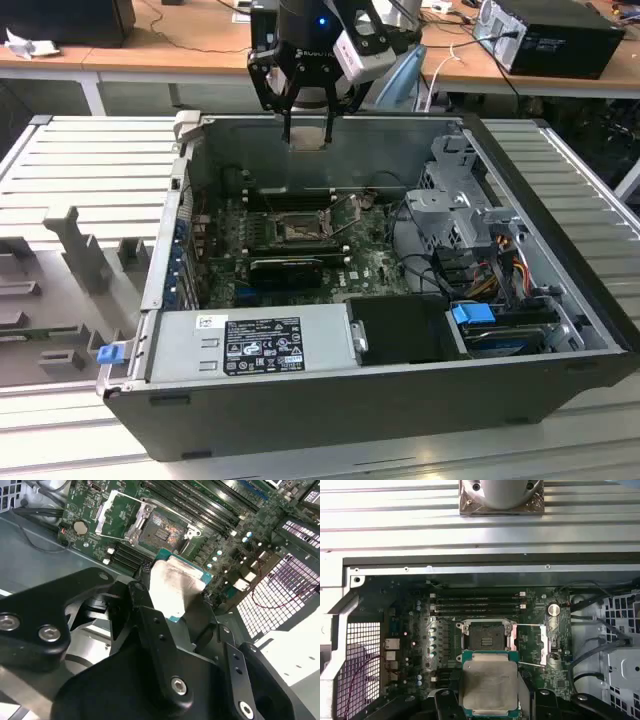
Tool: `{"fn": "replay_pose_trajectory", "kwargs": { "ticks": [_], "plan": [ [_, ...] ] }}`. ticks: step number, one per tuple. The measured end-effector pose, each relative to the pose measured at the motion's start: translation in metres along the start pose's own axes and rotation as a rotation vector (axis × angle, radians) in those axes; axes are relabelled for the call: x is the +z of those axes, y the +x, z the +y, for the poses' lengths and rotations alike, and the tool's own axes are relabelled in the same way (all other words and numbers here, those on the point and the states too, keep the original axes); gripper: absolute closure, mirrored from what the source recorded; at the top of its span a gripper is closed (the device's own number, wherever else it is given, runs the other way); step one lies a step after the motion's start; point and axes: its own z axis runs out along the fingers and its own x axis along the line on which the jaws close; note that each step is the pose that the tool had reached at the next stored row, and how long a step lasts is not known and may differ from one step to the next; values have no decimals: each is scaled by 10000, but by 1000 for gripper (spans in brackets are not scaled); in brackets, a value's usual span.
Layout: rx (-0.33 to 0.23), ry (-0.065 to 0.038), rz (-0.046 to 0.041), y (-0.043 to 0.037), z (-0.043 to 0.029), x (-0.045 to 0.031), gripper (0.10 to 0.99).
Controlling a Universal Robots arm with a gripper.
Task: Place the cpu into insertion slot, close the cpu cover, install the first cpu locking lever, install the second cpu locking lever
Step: 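Place the cpu into insertion slot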
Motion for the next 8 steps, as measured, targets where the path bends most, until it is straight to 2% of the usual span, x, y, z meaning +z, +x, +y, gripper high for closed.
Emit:
{"fn": "replay_pose_trajectory", "kwargs": {
  "ticks": [8],
  "plan": [
    [534,-10,-48,0,0,0,561]
  ]
}}
